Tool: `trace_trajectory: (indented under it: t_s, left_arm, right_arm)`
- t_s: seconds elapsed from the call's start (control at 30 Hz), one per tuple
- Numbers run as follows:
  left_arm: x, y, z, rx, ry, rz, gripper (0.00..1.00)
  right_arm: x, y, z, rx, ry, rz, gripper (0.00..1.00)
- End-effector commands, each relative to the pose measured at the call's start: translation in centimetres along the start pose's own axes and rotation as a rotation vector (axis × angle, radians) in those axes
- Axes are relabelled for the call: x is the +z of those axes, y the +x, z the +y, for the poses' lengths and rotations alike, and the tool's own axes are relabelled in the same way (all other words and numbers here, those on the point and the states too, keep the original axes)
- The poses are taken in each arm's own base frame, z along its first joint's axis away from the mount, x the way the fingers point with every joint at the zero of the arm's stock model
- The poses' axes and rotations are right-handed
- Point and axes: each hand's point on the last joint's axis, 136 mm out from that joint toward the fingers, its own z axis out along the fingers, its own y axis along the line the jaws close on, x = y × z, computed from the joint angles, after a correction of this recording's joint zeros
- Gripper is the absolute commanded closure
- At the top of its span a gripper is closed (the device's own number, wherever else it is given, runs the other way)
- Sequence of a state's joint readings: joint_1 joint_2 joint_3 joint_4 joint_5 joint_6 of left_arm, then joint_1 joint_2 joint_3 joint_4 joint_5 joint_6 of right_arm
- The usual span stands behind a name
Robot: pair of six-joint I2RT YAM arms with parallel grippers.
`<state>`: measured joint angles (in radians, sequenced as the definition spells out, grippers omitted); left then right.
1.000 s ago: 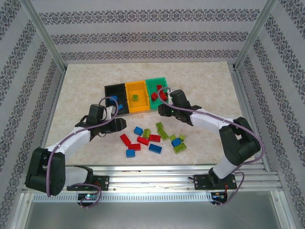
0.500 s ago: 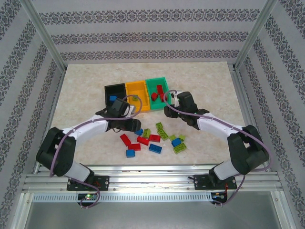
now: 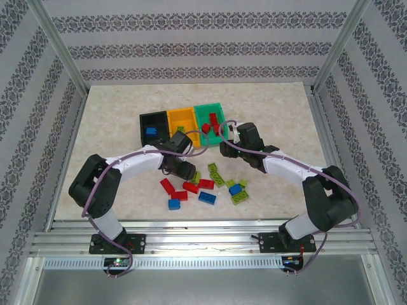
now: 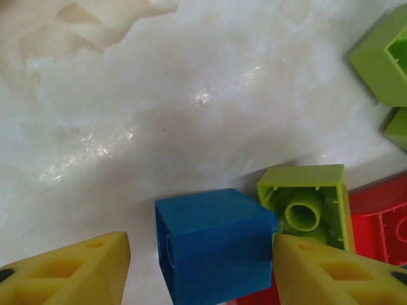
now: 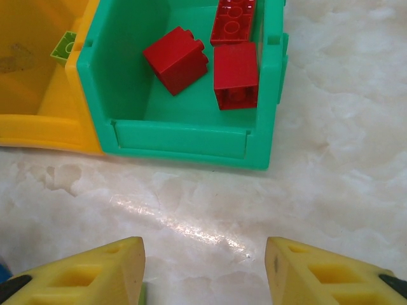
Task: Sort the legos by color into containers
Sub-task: Pick up the lego from the center of the table, then place the lego in the container.
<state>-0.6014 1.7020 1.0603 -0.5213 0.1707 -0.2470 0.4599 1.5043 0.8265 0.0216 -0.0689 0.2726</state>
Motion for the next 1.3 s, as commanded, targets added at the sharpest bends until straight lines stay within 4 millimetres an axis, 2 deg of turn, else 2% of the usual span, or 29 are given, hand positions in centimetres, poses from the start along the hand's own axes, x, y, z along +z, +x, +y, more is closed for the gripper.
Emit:
trace_trajectory:
  t_s: [0.0,0.33,0.47,0.63,0.73,0.9,1.03,1.27]
  left_arm:
    - [0.2,0.9,0.3,0.022,-0.044,0.048,0.37]
    - [1.2,0.8,0.5,0.007,-0.053,0.068,0.41]
    - [1.2,0.6,0.4,-0.002,-0.049,0.061,0.48]
    - [0.3,-0.2,0.3,-0.009,-0.049,0.021,0.55]
    - [-0.4,-0.7,0.6,-0.014,-0.061,-0.008,0.56]
    - [-2.4,-2.6,0.6,-0.05,0.012,-0.085,0.59]
    - [-4.8,-4.3,2.6,-0.087,-0.003,-0.153,0.59]
    - [-9.2,-7.9,9.0,-0.202,-0.083,-0.28,0.59]
  right_arm:
    - [0.5,0.1,-0.1,-0.005,-0.008,-0.006,0.47]
    - [0.4,0.0,-0.1,-0.006,-0.008,-0.009,0.46]
    - [0.5,0.1,-0.1,-0.006,-0.009,-0.008,0.46]
    - [0.6,0.1,-0.1,-0.004,-0.012,-0.006,0.46]
    - [0.6,0.1,0.0,-0.003,-0.016,-0.005,0.46]
    - [0.8,0.3,0.1,0.002,-0.023,0.0,0.46]
    - [1.1,0.4,0.2,0.006,-0.032,0.005,0.46]
    - [1.6,0.8,0.3,0.011,-0.038,0.019,0.46]
